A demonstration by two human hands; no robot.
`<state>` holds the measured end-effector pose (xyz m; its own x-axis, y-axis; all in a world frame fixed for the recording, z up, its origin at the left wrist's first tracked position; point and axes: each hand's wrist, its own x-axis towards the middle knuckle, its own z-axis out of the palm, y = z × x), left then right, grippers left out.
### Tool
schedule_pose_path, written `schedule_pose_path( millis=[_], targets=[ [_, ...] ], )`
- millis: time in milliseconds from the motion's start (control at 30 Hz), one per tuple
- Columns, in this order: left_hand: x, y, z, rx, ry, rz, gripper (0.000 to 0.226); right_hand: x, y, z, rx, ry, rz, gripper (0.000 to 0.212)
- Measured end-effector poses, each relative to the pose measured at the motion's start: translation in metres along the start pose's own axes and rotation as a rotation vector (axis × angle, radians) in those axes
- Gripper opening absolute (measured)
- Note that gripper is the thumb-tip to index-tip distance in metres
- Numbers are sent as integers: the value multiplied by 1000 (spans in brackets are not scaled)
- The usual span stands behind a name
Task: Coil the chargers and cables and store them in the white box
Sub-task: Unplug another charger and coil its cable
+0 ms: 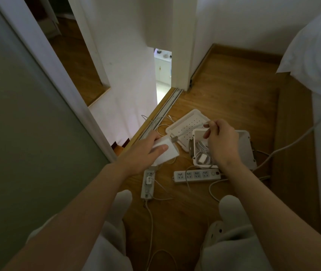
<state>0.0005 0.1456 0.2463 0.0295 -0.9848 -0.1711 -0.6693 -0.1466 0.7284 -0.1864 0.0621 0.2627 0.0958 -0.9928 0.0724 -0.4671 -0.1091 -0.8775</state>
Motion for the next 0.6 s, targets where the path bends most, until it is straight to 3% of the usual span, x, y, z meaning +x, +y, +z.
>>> schedule_pose_path(
  millis=[100,200,300,467,600],
  targets=[
    [4,1,0,8,88,-30,14,-3,-3,1,8,-46,-4,25],
    [10,0,1,27,180,-77,16,-10,-13,2,72,-209,-51,23],
    [18,0,3,-106,278,-226,23,-24,-20,7,121,-391,-92,21],
    [29,7,0,-540,388,-457,45,-51,-17,34,-149,-642,-294,39],
    [28,17,-2,-1159,404,-518,44,-68,-6,50,-324,-849,-387,58]
  ],
)
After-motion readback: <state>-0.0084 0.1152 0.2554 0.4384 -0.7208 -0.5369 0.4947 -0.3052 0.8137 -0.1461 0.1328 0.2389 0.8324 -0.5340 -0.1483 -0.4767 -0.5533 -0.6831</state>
